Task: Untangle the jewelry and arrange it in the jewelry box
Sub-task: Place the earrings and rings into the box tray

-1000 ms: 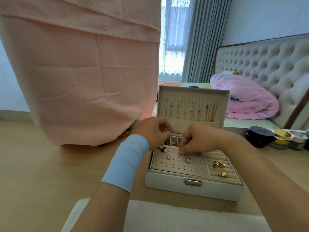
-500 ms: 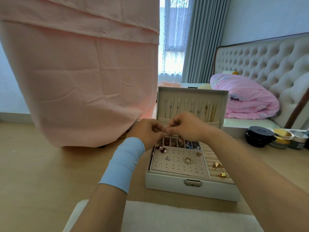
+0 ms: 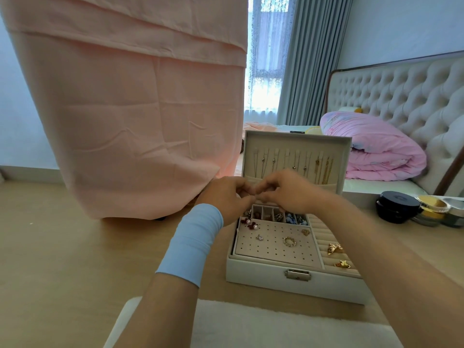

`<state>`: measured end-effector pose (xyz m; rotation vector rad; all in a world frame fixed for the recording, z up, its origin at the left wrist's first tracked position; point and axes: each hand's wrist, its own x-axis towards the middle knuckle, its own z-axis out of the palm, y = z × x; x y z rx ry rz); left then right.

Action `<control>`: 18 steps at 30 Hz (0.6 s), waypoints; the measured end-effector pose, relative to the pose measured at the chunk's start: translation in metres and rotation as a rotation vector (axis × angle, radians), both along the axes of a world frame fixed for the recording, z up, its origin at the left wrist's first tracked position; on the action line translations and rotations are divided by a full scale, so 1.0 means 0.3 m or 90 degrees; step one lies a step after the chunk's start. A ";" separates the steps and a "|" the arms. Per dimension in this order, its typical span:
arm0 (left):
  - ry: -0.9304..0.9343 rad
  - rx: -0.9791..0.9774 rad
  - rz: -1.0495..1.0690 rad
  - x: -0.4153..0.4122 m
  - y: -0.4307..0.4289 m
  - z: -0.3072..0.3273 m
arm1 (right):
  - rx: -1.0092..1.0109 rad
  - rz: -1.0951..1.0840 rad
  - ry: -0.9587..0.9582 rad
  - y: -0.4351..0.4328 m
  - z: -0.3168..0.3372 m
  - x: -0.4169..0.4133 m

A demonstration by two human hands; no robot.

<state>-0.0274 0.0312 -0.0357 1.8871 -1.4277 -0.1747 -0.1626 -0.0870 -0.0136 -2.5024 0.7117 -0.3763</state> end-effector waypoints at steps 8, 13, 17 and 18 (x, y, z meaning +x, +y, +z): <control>-0.071 0.144 -0.113 -0.125 -0.030 0.022 | -0.012 0.008 0.196 0.041 -0.002 -0.203; -0.133 0.230 -0.103 -0.168 -0.026 0.028 | -0.019 0.014 0.203 0.061 -0.025 -0.237; -0.173 0.255 -0.096 -0.199 -0.029 0.041 | -0.031 -0.007 0.145 0.059 -0.049 -0.255; -0.179 0.257 -0.096 -0.206 -0.031 0.045 | -0.022 -0.009 0.123 0.057 -0.052 -0.262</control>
